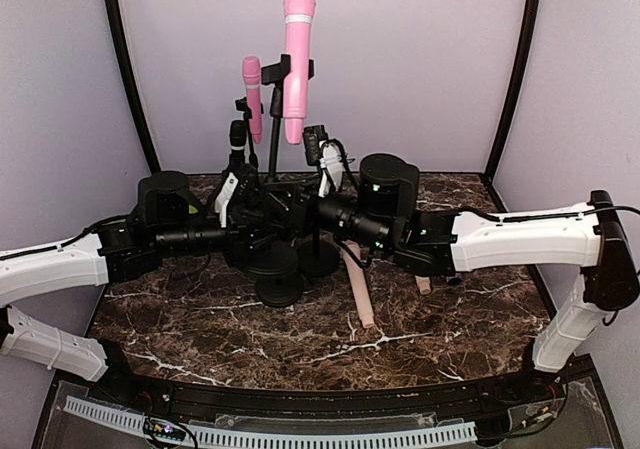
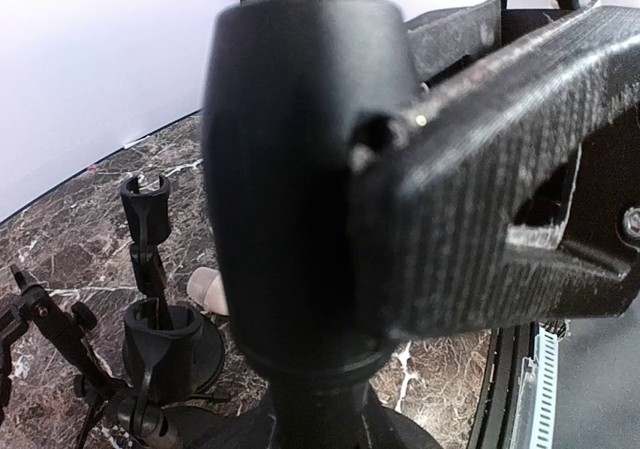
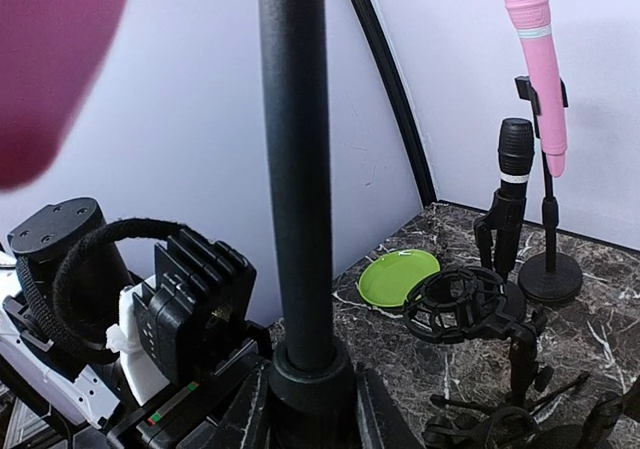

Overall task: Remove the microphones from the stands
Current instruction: Unscrew the knob on the stand of the microphone stand.

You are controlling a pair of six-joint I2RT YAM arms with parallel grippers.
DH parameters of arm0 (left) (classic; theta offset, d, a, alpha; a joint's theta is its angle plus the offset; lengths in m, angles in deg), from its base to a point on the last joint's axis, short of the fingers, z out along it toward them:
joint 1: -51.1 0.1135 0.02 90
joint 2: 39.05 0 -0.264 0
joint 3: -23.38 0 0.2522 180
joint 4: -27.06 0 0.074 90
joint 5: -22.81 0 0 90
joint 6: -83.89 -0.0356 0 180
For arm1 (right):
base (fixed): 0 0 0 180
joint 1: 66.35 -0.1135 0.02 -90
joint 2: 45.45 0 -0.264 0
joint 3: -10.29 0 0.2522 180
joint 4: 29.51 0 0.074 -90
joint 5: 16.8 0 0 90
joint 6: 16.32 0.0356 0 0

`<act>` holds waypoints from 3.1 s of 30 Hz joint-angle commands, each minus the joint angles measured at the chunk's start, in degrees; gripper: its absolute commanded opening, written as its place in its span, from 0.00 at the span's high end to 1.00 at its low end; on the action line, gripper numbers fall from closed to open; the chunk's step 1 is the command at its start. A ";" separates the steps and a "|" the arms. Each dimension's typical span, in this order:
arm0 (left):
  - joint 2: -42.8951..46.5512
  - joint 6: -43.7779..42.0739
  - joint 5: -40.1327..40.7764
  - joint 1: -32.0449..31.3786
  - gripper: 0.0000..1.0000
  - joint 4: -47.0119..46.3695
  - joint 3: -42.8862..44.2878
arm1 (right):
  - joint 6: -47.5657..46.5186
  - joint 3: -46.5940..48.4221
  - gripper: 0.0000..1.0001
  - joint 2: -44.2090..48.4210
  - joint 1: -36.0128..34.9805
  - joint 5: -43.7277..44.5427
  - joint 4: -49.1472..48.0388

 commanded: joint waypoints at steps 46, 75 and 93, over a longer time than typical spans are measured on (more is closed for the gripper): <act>5.91 -0.73 7.53 -0.19 1.00 -7.10 -2.19 | 1.23 5.30 0.52 -2.43 -1.63 4.10 3.71; 2.71 -0.72 2.97 -0.17 1.00 -5.63 -0.34 | -0.81 5.42 0.60 -5.08 -2.47 -2.82 -5.58; 4.31 -0.71 -9.97 -0.14 1.00 -11.31 -1.69 | 0.40 -5.74 0.81 3.53 4.48 -18.62 -12.25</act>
